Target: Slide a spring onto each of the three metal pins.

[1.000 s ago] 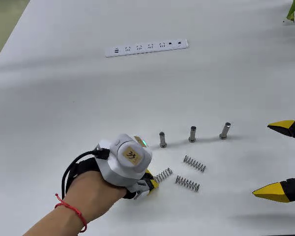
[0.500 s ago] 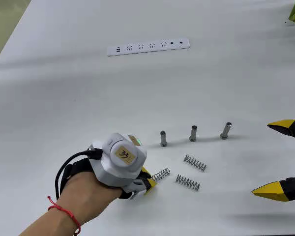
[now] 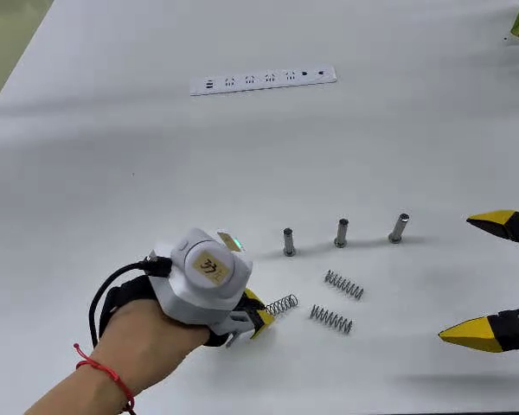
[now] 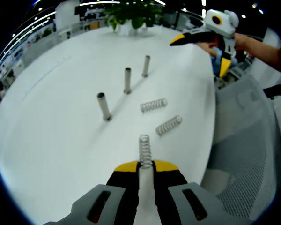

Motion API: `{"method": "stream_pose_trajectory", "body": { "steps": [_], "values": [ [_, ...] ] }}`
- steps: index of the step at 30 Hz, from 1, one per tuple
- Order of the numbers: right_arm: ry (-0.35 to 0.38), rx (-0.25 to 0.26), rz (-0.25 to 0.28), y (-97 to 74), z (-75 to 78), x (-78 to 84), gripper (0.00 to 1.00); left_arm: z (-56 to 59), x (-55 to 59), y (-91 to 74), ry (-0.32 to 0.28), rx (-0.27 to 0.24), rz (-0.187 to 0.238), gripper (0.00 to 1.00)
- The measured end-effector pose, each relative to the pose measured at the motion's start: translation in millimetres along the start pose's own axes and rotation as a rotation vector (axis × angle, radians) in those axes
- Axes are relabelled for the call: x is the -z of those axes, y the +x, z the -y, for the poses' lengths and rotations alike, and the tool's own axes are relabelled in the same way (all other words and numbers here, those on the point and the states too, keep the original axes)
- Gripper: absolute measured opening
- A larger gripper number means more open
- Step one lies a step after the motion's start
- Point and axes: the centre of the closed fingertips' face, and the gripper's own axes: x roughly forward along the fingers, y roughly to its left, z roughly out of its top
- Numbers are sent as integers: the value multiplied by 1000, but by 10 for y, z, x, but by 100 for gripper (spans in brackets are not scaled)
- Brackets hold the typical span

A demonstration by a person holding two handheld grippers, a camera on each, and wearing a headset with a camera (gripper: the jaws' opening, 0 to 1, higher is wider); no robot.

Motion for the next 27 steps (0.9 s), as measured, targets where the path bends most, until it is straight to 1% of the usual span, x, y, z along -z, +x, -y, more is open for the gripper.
{"method": "stream_pose_trajectory", "body": {
  "steps": [4, 8, 12, 17, 22, 25, 27],
  "values": [
    [1, -4, -3, 7, -11, 10, 91, 1, -19, -15, -5, 0, 9, 10],
    [2, -7, -3, 8, -24, 6, 90, 9, -56, -56, -19, 5, 33, 10],
    [9, -7, 4, -3, -23, -18, 90, 21, -92, -99, -19, 3, 49, 10],
    [14, -11, 14, -41, -32, -92, 89, 44, -175, -183, -30, 9, 93, 10],
    [49, -19, 49, -73, -46, -249, 87, 75, -291, -297, -41, 12, 149, 10],
    [87, -26, 105, -78, -76, -424, 85, 97, -409, -383, -59, 17, 205, 10],
    [104, -33, 125, -74, -100, -505, 83, 109, -480, -425, -72, 22, 239, 10]
  ]
}}
